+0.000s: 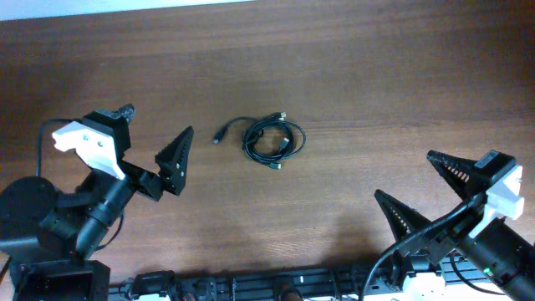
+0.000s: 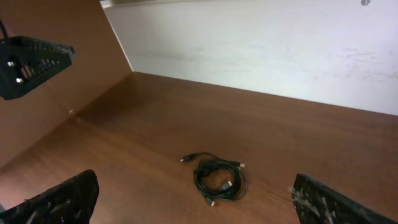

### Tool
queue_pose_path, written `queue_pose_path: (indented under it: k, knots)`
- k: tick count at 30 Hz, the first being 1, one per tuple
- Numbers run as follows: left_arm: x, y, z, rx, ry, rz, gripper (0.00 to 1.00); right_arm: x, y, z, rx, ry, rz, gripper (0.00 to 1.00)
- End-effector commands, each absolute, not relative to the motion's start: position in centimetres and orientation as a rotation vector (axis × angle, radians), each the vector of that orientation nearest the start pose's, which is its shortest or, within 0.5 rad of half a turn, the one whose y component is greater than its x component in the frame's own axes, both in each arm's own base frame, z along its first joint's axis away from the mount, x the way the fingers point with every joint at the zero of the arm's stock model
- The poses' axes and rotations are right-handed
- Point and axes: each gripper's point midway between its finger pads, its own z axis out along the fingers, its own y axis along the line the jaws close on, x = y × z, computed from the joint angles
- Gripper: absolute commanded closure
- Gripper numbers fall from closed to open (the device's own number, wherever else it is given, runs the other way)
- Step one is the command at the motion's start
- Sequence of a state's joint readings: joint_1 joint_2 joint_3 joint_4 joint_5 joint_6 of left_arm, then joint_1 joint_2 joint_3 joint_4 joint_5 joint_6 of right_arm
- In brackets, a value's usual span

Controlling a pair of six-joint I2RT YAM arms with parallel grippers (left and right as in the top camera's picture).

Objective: Untangle cables
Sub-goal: 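Open both grippers and raise both arms toward the cable bundle, then lower the right gripper onto the black cable bundle and grasp a cable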

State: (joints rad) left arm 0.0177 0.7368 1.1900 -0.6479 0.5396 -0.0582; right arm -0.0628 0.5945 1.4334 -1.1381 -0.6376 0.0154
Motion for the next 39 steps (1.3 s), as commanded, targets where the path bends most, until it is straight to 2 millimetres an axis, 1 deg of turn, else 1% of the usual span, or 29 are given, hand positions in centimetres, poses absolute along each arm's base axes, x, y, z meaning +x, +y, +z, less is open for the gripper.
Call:
queue_pose_path:
  k: [1,4,6,8,9,11,12,15,17,20,21,23,24,25,26,27,28,30,34,36,37,39]
  knots:
    - [22.8,-9.3,42.0,0.365,1.705,-0.554,0.01,12.6,9.9,42.3,-0.382,1.808,0.591,0.01]
    - [22.2,-10.1,41.7,0.403,1.709,-0.604,0.01,12.6,9.8,42.1,-0.372,1.819,0.599,0.01]
    - [22.5,-9.8,41.3,0.386,1.729,-0.590,0.11,12.8,9.8,42.0,-0.360,1.829,0.609,0.01]
    - [22.9,-9.2,40.3,0.344,1.779,-0.565,0.13,13.3,9.6,41.7,-0.336,1.852,0.607,0.01]
    - [23.1,-8.9,39.7,0.322,1.810,-0.553,0.12,13.9,9.2,41.4,-0.290,1.880,0.605,0.01]
    - [23.1,-8.7,38.3,0.299,1.871,-0.556,0.03,15.1,8.5,40.5,-0.235,1.938,0.589,0.01]
    - [23.1,-8.7,37.8,0.294,1.896,-0.564,0.01,15.7,8.4,40.0,-0.221,1.969,0.589,0.01]
    - [23.3,-8.7,36.1,0.275,1.975,-0.588,0.01,18.0,8.3,37.9,-0.181,2.094,0.626,0.01]
    - [23.5,-8.7,35.4,0.266,2.005,-0.596,0.01,19.3,8.2,36.7,-0.153,2.163,0.648,0.01]
    - [23.6,-8.8,34.5,0.259,2.049,-0.617,0.01,22.0,8.0,33.9,-0.030,2.322,0.719,0.01]
    - [23.5,-8.9,34.4,0.259,2.055,-0.622,0.01,22.5,8.0,33.3,-0.018,2.350,0.727,0.01]
    - [23.5,-8.9,34.3,0.254,2.063,-0.626,0.01,23.9,7.9,31.3,0.021,2.444,0.750,0.01]
    - [23.3,-9.1,34.3,0.261,2.063,-0.643,0.01,24.8,7.9,29.9,0.049,2.510,0.766,0.01]
    - [23.2,-9.4,34.4,0.272,2.059,-0.661,0.01,25.4,7.9,28.9,0.065,2.551,0.778,0.01]
    - [23.0,-9.6,34.5,0.284,2.054,-0.679,0.01,25.9,8.0,28.0,0.071,2.591,0.789,0.00]
    - [23.0,-9.8,34.7,0.310,2.040,-0.684,0.01,26.4,8.3,27.1,0.057,2.627,0.798,0.02]
    - [23.1,-9.9,34.7,0.336,2.030,-0.671,0.01,27.1,9.1,25.6,0.001,2.683,0.805,0.02]
    - [23.3,-9.8,34.5,0.379,2.027,-0.644,0.01,27.8,9.8,23.7,-0.050,2.754,0.766,0.02]
    - [24.3,-9.8,33.5,0.361,2.071,-0.661,0.01,29.3,10.9,19.4,-0.143,2.893,0.550,0.02]
    - [24.9,-9.9,32.9,0.325,2.106,-0.691,0.01,30.2,11.7,17.7,-0.195,2.919,0.466,0.02]
    - [25.3,-10.0,32.4,0.317,2.128,-0.715,0.01,31.1,12.4,16.3,-0.239,2.928,0.410,0.02]
    - [25.6,-10.3,32.0,0.323,2.142,-0.747,0.01,32.4,13.5,14.7,-0.280,2.930,0.391,0.02]
